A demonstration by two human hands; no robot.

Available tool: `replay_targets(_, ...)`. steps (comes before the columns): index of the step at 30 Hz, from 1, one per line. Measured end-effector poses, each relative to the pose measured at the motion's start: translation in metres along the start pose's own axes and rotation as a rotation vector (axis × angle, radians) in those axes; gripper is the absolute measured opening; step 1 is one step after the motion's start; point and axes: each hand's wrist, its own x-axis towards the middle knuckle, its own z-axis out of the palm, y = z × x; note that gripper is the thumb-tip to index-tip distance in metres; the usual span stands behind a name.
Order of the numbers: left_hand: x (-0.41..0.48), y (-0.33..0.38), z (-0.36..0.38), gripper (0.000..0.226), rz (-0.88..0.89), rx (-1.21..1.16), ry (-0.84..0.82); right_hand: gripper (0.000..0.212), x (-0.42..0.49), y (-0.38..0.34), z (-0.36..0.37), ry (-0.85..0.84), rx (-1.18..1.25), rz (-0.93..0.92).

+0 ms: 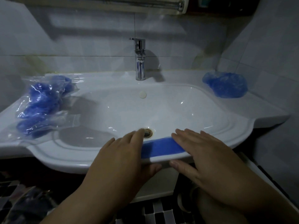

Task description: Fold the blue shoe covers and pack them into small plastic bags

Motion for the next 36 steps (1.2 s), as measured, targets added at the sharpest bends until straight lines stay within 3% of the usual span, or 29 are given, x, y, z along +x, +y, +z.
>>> replay_targets(4,0.001,-0.004,-0.005,0.054,0.119,-0.111,0.093,0.073,-0.007,0.002,-0.003,0.023,0.045,0.017)
replay_targets(8,-0.001,-0.005,-0.003,0.040,0.117,-0.118,0.053,0.077,-0.013,0.007,-0.007,0.104,0.143,-0.008)
replay_targets(11,0.001,-0.009,-0.002,0.032,0.119,-0.143,0.094,0.042,-0.010,0.020,-0.001,0.312,0.219,-0.136)
replay_targets(13,0.002,-0.011,-0.003,0.022,0.110,-0.169,0.129,0.019,-0.006,0.027,0.002,0.353,0.278,-0.159)
replay_targets(17,0.004,-0.009,-0.006,0.005,0.061,-0.210,0.179,0.012,0.001,0.034,0.004,0.340,0.370,-0.131)
replay_targets(22,0.005,-0.005,-0.010,0.019,-0.139,-0.332,0.087,0.015,0.012,0.034,0.007,0.337,0.499,0.023)
replay_targets(27,0.017,-0.001,-0.009,0.015,-0.282,-0.191,0.123,0.013,0.024,0.021,0.007,0.330,0.421,0.113)
replay_targets(36,0.022,-0.007,-0.011,0.024,-0.286,0.025,0.034,0.014,0.030,0.011,0.010,0.340,0.308,0.190)
